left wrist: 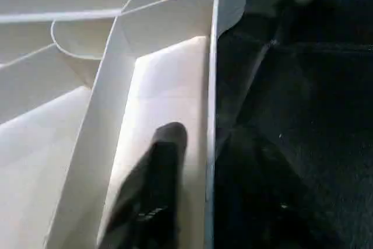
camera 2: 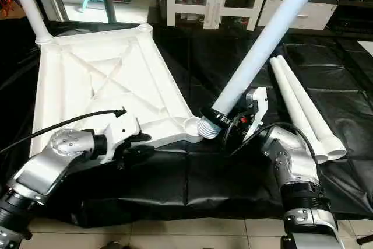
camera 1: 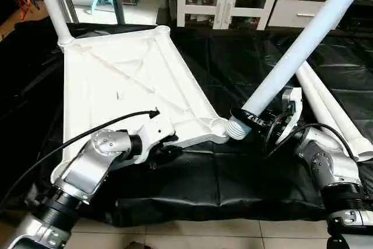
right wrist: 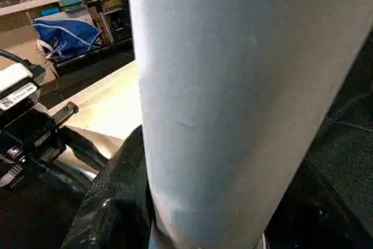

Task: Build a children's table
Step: Insert table leg to table base

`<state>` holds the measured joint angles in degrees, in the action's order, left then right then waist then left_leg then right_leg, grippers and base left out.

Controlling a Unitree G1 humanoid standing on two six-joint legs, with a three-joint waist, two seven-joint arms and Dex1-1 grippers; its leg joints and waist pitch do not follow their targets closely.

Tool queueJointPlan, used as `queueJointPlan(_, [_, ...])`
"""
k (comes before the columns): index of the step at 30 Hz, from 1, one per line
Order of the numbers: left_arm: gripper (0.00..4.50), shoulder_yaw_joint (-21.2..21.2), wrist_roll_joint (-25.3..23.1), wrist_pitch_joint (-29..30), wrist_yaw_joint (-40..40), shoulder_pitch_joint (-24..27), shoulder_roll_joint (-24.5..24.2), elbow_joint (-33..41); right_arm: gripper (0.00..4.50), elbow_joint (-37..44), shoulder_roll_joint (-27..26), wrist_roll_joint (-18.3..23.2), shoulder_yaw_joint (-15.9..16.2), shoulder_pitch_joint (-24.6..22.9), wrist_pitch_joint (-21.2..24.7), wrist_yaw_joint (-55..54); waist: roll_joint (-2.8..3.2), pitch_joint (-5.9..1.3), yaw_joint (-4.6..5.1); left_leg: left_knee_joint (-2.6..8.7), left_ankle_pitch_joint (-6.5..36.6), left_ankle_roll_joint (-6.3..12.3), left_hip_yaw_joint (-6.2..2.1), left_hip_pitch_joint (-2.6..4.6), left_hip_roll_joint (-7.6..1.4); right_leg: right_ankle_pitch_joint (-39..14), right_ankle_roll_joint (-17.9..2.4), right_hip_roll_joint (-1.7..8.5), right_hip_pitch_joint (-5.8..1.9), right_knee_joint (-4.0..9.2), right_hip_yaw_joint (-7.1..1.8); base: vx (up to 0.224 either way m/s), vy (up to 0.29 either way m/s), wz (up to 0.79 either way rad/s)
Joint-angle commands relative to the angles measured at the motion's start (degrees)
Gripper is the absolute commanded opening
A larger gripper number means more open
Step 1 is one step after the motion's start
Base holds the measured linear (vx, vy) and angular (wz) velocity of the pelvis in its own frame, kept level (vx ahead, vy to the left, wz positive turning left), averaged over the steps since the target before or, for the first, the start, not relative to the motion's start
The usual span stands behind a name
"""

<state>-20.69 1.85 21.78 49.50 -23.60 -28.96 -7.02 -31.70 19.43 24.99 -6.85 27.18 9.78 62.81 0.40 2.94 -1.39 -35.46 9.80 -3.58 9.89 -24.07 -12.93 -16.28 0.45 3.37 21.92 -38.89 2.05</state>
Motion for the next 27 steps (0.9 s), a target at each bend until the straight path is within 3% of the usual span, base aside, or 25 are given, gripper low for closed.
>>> queueJointPlan(1, [1.14, -0.4, -1.7, 2.7, 0.5, 0.8, -1.4, -2.6, 1.88, 1.2, 0.9, -0.3, 0.1, 1.5, -0.3, 0.4, -0.76, -4.18, -0.16, 2.58, -3.1, 8.18, 0.35, 1.85, 0.03, 23.2, -16.1, 2.62, -3.09, 3.45, -1.62, 0.000, 0.000, 0.00])
queueJointPlan(5, [0.97, -0.3, -1.3, 4.0, 1.4, 0.3, -2.0, -2.1, 1.88, 1.0, 0.9, -0.3, 0.1, 1.7, -0.4, 0.5, -0.70, -4.18, -0.23, 2.58, -3.3, 8.25, 0.35, 1.88, 0.02, 23.5, -16.1, 2.62, -3.05, 3.41, -1.59, 0.000, 0.000, 0.00])
queueJointPlan(11, [0.33, -0.5, -1.1, 5.4, 2.8, -0.7, -3.0, -1.5, 1.88, 0.8, 0.8, -0.4, 0.3, 1.9, -0.5, 0.6, -0.73, -4.11, -0.16, 2.65, -3.4, 8.25, 0.29, 1.83, 0.04, 23.2, -16.2, 2.62, -3.10, 3.38, -1.54, 0.000, 0.000, 0.00])
queueJointPlan(15, [0.05, -0.6, -1.0, 6.5, 3.1, -0.7, -2.9, -0.5, 1.88, 0.4, 0.6, -0.3, 0.2, 2.7, -0.8, 0.3, -0.42, -4.14, -0.11, 2.52, -4.2, 8.42, 0.27, 1.76, 0.19, 25.5, -16.2, 2.56, -3.22, 3.22, -1.59, 0.000, 0.000, 0.00])
queueJointPlan(19, [0.00, -2.1, -1.6, 5.4, 2.4, 0.9, -1.5, 0.1, 1.88, -0.2, -0.7, 0.2, -0.1, 4.0, -0.9, -0.5, -0.50, -4.14, 0.23, 2.56, -4.6, 8.73, 0.21, 1.76, 0.12, 27.4, -16.3, 2.50, -3.27, 3.10, -1.47, 0.000, 0.000, 0.00])
queueJointPlan(27, [0.00, -3.3, -2.1, 5.0, -0.5, 2.9, 2.4, 0.6, 1.88, -1.8, -3.4, 0.3, 1.5, 5.4, -0.5, 1.2, -0.65, -3.85, 0.06, 2.71, -3.5, 9.10, 0.26, 1.92, -0.12, 24.6, -16.6, 2.63, -3.07, 3.35, -1.49, 0.000, 0.000, 0.00])
